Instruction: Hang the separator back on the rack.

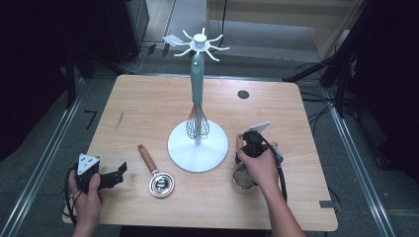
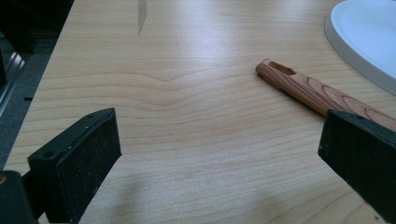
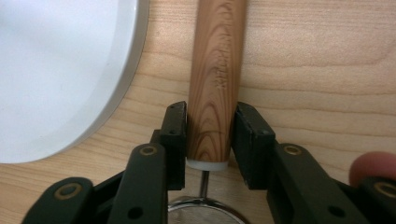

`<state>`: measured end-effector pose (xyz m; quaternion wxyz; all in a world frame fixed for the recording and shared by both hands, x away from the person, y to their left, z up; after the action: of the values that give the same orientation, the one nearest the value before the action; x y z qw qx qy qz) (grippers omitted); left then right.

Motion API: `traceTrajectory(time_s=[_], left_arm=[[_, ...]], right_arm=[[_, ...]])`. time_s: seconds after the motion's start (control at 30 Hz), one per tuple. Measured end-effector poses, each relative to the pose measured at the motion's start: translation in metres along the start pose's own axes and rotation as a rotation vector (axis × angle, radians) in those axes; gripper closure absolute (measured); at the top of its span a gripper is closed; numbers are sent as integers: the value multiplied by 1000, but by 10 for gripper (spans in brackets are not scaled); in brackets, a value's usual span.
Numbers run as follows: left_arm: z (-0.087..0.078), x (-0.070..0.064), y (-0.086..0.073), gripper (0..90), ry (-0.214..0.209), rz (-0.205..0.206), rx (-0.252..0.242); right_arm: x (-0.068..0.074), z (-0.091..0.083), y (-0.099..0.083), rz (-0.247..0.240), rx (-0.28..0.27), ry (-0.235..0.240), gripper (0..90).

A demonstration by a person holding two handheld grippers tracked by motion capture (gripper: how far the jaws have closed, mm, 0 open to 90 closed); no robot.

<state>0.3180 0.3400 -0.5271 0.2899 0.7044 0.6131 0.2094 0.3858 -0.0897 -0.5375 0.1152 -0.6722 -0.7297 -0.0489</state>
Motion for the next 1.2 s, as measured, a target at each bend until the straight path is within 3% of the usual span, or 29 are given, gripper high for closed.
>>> traceTrajectory(time_s=[0.37, 0.67, 0.97, 1.2], left_arm=[[0, 0, 0, 0, 1, 0, 0], [0, 0, 0, 0, 1, 0, 0], [0, 0, 0, 0, 0, 0, 4], [0, 0, 0, 0, 0, -1, 0]], right_arm=[[2, -4, -3, -49, -30, -14, 704], [2, -21, -5, -89, -118, 10, 706], [1, -40, -9, -126, -278, 33, 706], [1, -54, -15, -168, -463, 63, 706]])
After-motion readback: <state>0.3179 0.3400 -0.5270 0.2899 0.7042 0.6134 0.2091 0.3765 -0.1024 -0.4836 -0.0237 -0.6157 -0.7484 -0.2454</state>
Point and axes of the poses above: each handheld gripper's, and its own axes: z roughly forward along the jaws, y roughly out of its top, x roughly to its left, the point moved 8 cm from there along z, roughly forward along the jaws, and after that the axes turned 15 degrees about x, right-handed, at the moved point
